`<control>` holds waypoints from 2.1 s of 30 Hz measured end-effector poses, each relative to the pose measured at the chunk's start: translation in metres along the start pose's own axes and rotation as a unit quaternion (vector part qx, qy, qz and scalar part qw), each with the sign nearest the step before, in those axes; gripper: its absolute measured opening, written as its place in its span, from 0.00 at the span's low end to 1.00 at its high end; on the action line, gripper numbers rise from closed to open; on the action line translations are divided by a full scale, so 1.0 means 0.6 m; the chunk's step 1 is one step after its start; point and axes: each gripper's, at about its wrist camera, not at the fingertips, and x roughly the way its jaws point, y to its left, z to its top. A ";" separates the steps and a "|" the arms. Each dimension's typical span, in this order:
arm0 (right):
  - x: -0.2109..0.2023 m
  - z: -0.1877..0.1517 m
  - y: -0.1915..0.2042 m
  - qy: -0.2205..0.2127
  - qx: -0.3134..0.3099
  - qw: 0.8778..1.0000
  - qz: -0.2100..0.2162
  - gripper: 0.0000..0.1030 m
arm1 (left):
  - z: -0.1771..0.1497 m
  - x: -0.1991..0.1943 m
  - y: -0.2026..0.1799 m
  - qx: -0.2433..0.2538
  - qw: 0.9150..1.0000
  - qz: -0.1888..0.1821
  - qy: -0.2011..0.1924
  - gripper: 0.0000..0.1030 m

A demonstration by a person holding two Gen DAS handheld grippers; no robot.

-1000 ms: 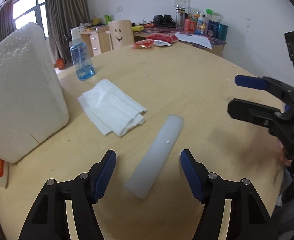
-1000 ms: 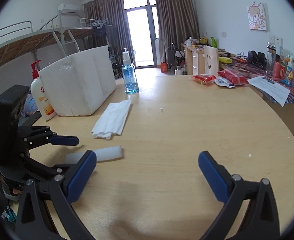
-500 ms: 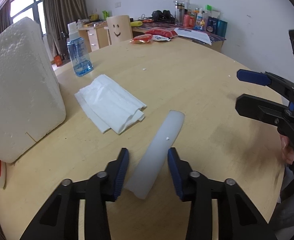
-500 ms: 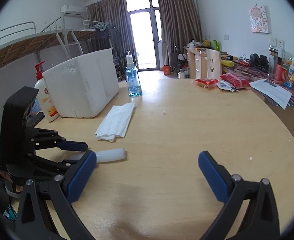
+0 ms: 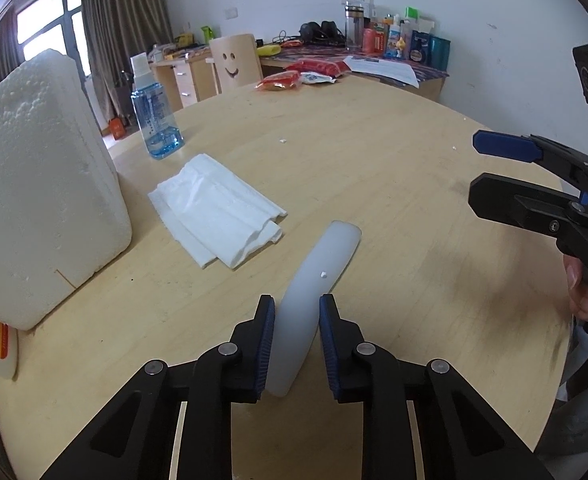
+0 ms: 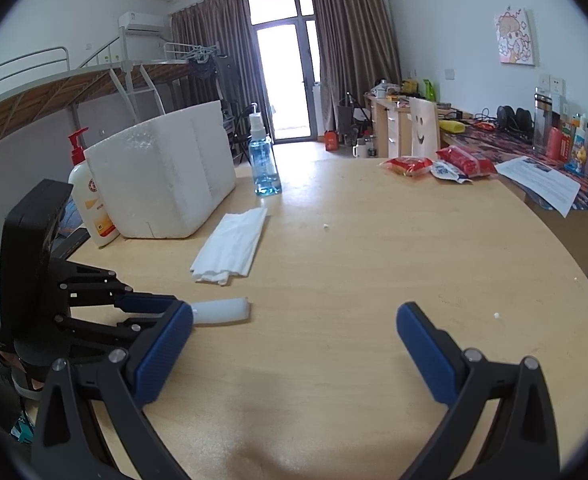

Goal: Organize soft objects
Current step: 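Lower the left tool onto the white foam tube and close on it, then lift the foam tube with the left tool while the right tool approaches the white tissue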

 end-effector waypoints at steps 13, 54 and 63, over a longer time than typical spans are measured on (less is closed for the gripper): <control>-0.009 0.008 0.013 -0.002 -0.008 1.000 -0.005 1.00 | -0.005 -0.035 0.002 -0.017 0.999 0.006 -0.032 0.07; 0.072 0.070 0.055 0.052 -0.058 0.997 0.028 1.00 | -0.029 -0.025 0.015 -0.032 0.999 0.008 -0.011 0.18; 0.101 0.070 0.059 0.078 -0.067 0.994 0.045 1.00 | -0.029 -0.026 0.017 -0.033 0.999 0.010 -0.016 0.18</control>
